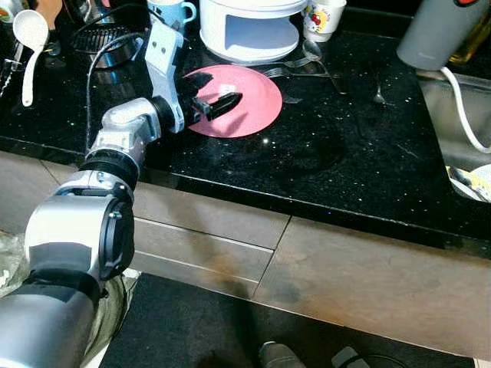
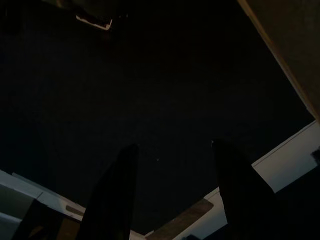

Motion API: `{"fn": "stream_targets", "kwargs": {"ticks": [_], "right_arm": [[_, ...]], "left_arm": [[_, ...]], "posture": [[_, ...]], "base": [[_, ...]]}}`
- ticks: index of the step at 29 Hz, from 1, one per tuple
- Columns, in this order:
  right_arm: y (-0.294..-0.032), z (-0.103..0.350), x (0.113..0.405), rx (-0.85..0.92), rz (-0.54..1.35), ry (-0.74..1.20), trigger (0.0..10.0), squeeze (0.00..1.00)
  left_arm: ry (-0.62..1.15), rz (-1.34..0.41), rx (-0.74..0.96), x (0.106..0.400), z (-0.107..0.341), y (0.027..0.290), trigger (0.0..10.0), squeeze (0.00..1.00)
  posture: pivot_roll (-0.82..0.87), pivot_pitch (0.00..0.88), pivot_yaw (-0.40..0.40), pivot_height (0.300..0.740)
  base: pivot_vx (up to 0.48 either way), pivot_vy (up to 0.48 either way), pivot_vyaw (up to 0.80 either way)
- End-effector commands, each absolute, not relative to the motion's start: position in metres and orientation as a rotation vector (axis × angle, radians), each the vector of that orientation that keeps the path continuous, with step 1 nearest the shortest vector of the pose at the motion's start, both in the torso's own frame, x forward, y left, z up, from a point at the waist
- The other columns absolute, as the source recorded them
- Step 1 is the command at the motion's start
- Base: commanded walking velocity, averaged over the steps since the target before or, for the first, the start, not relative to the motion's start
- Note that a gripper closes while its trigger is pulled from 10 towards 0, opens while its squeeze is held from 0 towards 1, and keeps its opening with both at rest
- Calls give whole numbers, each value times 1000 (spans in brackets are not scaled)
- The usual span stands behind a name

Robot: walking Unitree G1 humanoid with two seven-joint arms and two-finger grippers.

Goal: Kitchen organization

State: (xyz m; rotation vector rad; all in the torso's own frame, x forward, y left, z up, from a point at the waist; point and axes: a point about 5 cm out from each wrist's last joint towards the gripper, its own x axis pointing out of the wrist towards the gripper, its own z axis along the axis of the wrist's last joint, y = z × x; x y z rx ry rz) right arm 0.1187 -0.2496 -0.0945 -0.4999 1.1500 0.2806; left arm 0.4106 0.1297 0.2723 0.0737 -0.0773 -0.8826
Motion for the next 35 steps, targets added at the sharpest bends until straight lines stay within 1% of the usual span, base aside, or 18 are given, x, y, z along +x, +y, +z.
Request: {"fn": "stream_targets", "kwargs": {"ticks": [1, 3, 5, 8, 10, 11, 12, 14, 15, 18, 22, 24, 25, 26, 28, 30, 34, 35], "right_arm": [[-253, -96, 111, -500, 271, 1167, 10000, 0], [-253, -95, 113, -501, 266, 1153, 10000, 0], [-253, -95, 113, -501, 266, 1153, 10000, 0], [-252, -95, 114, -502, 263, 1148, 10000, 0], [-252, -95, 115, -505, 262, 1143, 10000, 0], [-252, -95, 115, -505, 262, 1143, 10000, 0], [-252, -95, 116, -507, 261, 1141, 10000, 0], [-252, -95, 116, -507, 261, 1141, 10000, 0], [-251, -95, 117, -508, 261, 1140, 10000, 0], [-251, -94, 117, -509, 260, 1139, 10000, 0], [-251, -94, 118, -510, 255, 1136, 10000, 0], [-251, -94, 118, -509, 254, 1134, 10000, 0], [-251, -94, 118, -509, 254, 1134, 10000, 0], [-251, -94, 119, -508, 255, 1133, 10000, 0], [-251, -94, 119, -509, 255, 1133, 10000, 0], [-251, -94, 119, -508, 254, 1131, 10000, 0], [-251, -94, 120, -508, 252, 1128, 10000, 0], [-251, -93, 121, -509, 250, 1126, 10000, 0]], "left_arm": [[-8, -917, 79, 409, 258, 129, 10000, 0], [77, -1006, 101, 404, 249, 129, 10000, 0], [77, -1006, 101, 404, 249, 129, 10000, 0], [137, -1063, 125, 401, 242, 129, 10000, 0], [236, -1151, 170, 395, 231, 132, 10000, 0], [236, -1151, 170, 395, 231, 132, 10000, 0], [273, -1202, 161, 392, 229, 134, 10000, 0], [273, -1202, 161, 392, 229, 134, 10000, 0], [288, -1246, 159, 390, 230, 135, 10000, 0], [290, -1269, 163, 389, 232, 136, 10000, 0], [184, -1269, 186, 391, 247, 133, 10000, 0], [71, -1202, 169, 396, 264, 130, 10000, 0], [71, -1202, 169, 396, 264, 130, 10000, 0], [-50, -1114, 161, 401, 282, 130, 10000, 0], [-83, -1085, 156, 402, 288, 131, 10000, 0], [-182, -1015, 228, 404, 302, 131, 10000, 0], [-253, -985, 235, 404, 313, 129, 10000, 0], [-314, -966, 214, 403, 321, 127, 10000, 0]], "posture": [[-210, 178, -7, 740], [-204, 177, -2, 740], [-204, 177, -2, 740], [-202, 175, -2, 740], [-195, 171, -1, 740], [-195, 171, -1, 740], [-193, 170, -2, 740], [-193, 170, -2, 740], [-190, 169, -2, 740], [-190, 169, -2, 740], [-190, 165, -1, 740], [-189, 165, -1, 740], [-189, 165, -1, 740], [-186, 162, -5, 740], [-185, 162, -4, 740], [-180, 159, -4, 740], [-176, 158, -4, 740], [-171, 154, -3, 740]], "base": [[0, 0, 0], [0, 0, 0], [0, 0, 0], [0, 0, 0], [0, 0, 0], [0, 0, 0], [0, 0, 0], [0, 0, 0], [0, 0, 0], [0, 0, 0], [0, 0, 0], [0, 0, 0], [0, 0, 0], [0, 0, 0], [0, 0, 0], [0, 0, 0], [0, 0, 0], [0, 0, 0]]}}
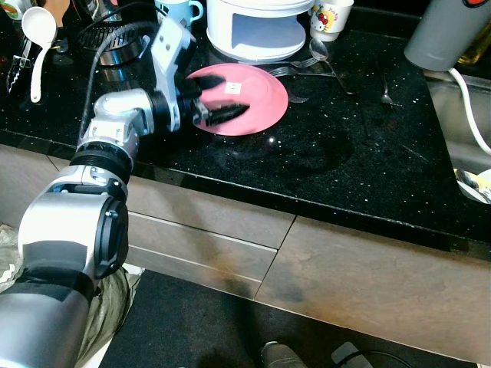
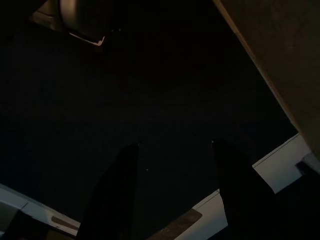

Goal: Kitchen organization

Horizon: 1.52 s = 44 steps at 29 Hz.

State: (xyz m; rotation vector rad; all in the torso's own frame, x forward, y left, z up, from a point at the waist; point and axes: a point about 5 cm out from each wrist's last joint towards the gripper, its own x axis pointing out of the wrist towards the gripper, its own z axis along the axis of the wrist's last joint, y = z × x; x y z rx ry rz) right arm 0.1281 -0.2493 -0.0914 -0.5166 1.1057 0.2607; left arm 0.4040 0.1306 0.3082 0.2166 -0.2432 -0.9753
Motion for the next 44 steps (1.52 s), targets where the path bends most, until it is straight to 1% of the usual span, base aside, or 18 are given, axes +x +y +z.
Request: {"fn": "stream_targets", "kwargs": {"ticks": [1, 4, 5, 6, 8, 12, 13, 15, 16, 18, 22, 24, 32, 37, 44], "right_arm": [[-251, -93, 121, -508, 248, 1124, 10000, 0], [-250, -93, 123, -505, 248, 1118, 10000, 0], [-250, -93, 123, -505, 248, 1118, 10000, 0], [-248, -93, 125, -501, 249, 1113, 10000, 0], [-247, -93, 126, -499, 251, 1111, 10000, 0], [-246, -93, 128, -499, 253, 1137, 10000, 0], [-246, -94, 127, -488, 248, 1155, 10000, 0], [-246, -94, 127, -481, 245, 1168, 10000, 0], [-246, -94, 128, -505, 260, 1175, 10000, 0], [-246, -94, 128, -505, 260, 1175, 10000, 0], [-244, -93, 133, -519, 277, 1166, 10000, 0], [-243, -92, 135, -518, 278, 1156, 10000, 0], [-242, -91, 139, -522, 289, 1153, 10000, 0], [-242, -91, 140, -527, 296, 1159, 10000, 0], [-242, -91, 141, -526, 300, 1157, 10000, 0]], "left_arm": [[-368, -950, 189, 402, 327, 126, 10000, 0], [-505, -907, 104, 398, 340, 125, 10000, 0], [-505, -907, 104, 398, 340, 125, 10000, 0], [-580, -841, 73, 393, 342, 127, 10000, 0], [-634, -776, 28, 385, 340, 129, 10000, 0], [-656, -705, 6, 372, 328, 132, 10000, 0], [-661, -669, -35, 366, 325, 135, 10000, 0], [-664, -647, -63, 363, 323, 138, 10000, 0], [-666, -608, -90, 358, 319, 142, 10000, 0], [-666, -608, -90, 358, 319, 142, 10000, 0], [-653, -534, -64, 343, 311, 151, 10000, 0], [-638, -493, -23, 337, 306, 157, 10000, 0], [-570, -433, -22, 316, 292, 167, 10000, 0], [-548, -400, -12, 310, 287, 171, 10000, 0], [-512, -390, 3, 305, 282, 170, 10000, 0]], "posture": [[-168, 148, -2, 740], [-163, 141, -1, 740], [-163, 141, -1, 740], [-152, 130, -3, 740], [-134, 117, -3, 740], [-105, 97, -4, 740], [-94, 87, -5, 740], [-94, 87, -5, 740], [-75, 76, -10, 740], [-75, 76, -10, 740], [-35, 49, -17, 740], [-25, 38, -20, 740], [0, 15, -31, 740], [10, 8, -35, 740], [13, 7, -32, 740]], "base": [[0, 0, 0], [0, 0, 0], [0, 0, 0], [0, 0, 0], [0, 0, 0], [0, 0, 0], [0, 0, -800], [0, 0, -800], [0, 0, -788], [0, 0, -788], [0, 0, -791], [0, 0, 0], [282, 0, 0], [344, 0, 0], [388, 0, 0]]}}
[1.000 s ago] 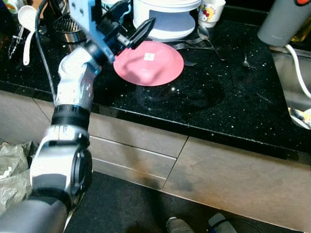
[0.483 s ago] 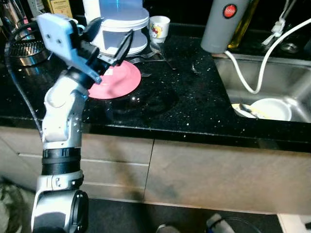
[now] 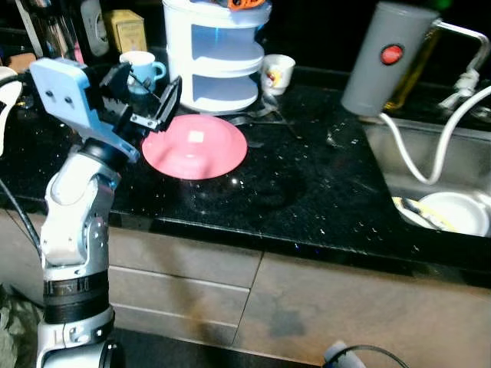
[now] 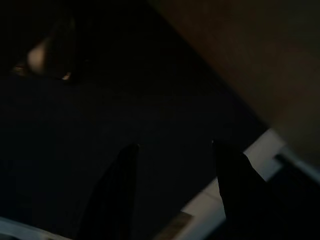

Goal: Kitchen organization

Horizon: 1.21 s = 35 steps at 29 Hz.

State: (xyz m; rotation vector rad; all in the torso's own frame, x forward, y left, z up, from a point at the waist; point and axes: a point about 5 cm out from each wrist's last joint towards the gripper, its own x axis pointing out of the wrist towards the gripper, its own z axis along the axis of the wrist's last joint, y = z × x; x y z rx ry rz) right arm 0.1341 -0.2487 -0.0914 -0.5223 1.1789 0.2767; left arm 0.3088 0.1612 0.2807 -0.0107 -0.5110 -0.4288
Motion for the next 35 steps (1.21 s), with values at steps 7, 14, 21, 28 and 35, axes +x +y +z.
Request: {"fn": "stream_targets", "kwargs": {"ticks": [7, 14, 21, 28, 35], "right_arm": [[-242, -91, 140, -521, 300, 1174, 10000, 0], [-243, -91, 140, -521, 296, 1177, 10000, 0], [-244, -91, 139, -535, 304, 1197, 10000, 0], [-245, -92, 138, -548, 317, 1210, 10000, 0], [-245, -92, 137, -549, 336, 1224, 10000, 0]], "left_arm": [[-506, -429, -17, 301, 283, 163, 10000, 0], [-456, -554, 1, 294, 277, 144, 10000, 0], [-427, -723, 12, 283, 279, 131, 10000, 0], [-422, -745, 17, 280, 278, 126, 10000, 0], [-435, -685, 1, 283, 283, 136, 10000, 0]], "posture": [[13, 9, -31, 740], [14, 12, -33, 740], [14, 15, -33, 740], [11, 16, -36, 740], [12, 20, -41, 740]], "base": [[373, 0, -225], [0, 0, -563], [0, 0, -766], [0, 0, -800], [0, 0, -343]]}}
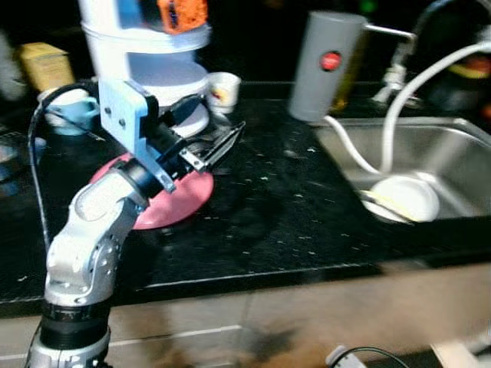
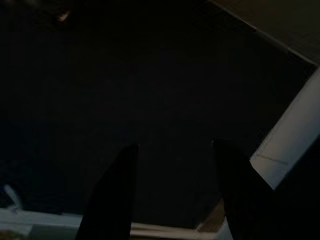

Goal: Kitchen organization

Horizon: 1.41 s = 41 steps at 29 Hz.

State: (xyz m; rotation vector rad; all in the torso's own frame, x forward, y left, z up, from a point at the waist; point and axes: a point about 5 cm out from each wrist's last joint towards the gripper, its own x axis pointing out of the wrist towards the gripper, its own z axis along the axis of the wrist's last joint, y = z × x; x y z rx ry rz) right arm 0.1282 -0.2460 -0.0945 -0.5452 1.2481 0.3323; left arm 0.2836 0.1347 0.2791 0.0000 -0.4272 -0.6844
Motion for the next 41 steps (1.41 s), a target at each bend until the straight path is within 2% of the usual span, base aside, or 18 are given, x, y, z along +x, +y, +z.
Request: {"fn": "stream_targets", "kwargs": {"ticks": [1, 4, 14, 20, 24, 28, 33, 35, 38, 39, 40, 41], "right_arm": [[-245, -92, 137, -549, 340, 1225, 10000, 0], [-245, -92, 137, -549, 340, 1225, 10000, 0], [-246, -91, 137, -552, 351, 1228, 10000, 0], [-246, -91, 137, -558, 358, 1230, 10000, 0], [-247, -91, 136, -568, 366, 1237, 10000, 0], [-247, -92, 135, -574, 374, 1242, 10000, 0], [-247, -92, 135, -579, 381, 1246, 10000, 0], [-247, -92, 135, -579, 382, 1246, 10000, 0], [-247, -92, 135, -576, 379, 1247, 10000, 0], [-247, -92, 135, -576, 379, 1247, 10000, 0], [-247, -92, 135, -572, 376, 1248, 10000, 0], [-247, -92, 135, -572, 375, 1248, 10000, 0]], "left_arm": [[-440, -654, 8, 283, 284, 140, 10000, 0], [-444, -641, 6, 283, 284, 142, 10000, 0], [-435, -588, -33, 284, 282, 146, 10000, 0], [-430, -575, -23, 282, 283, 148, 10000, 0], [-428, -527, 21, 279, 286, 161, 10000, 0], [-385, -450, 128, 279, 290, 180, 10000, 0], [-212, -286, 561, 283, 287, 221, 10000, 0], [-133, -175, 691, 288, 286, 246, 10000, 0], [-45, -33, 645, 290, 281, 277, 10000, 0], [-45, -33, 645, 290, 281, 277, 10000, 0], [3, 45, 578, 288, 274, 293, 10000, 0], [13, 61, 564, 288, 273, 297, 10000, 0]], "posture": [[13, 22, -42, 740], [13, 22, -42, 740], [16, 25, -50, 740], [17, 24, -57, 740], [21, 28, -65, 740], [26, 28, -70, 740], [31, 30, -72, 740], [30, 29, -70, 740], [23, 33, -66, 740], [23, 33, -66, 740], [19, 35, -64, 740], [19, 35, -64, 740]], "base": [[0, 0, 0], [0, 0, 0], [0, -422, 0], [0, 0, 0], [0, 0, 0], [0, 0, 0], [0, 0, 0], [0, 0, 0], [0, 0, 0], [0, 0, 0], [0, 0, 0], [0, 0, 0]]}}
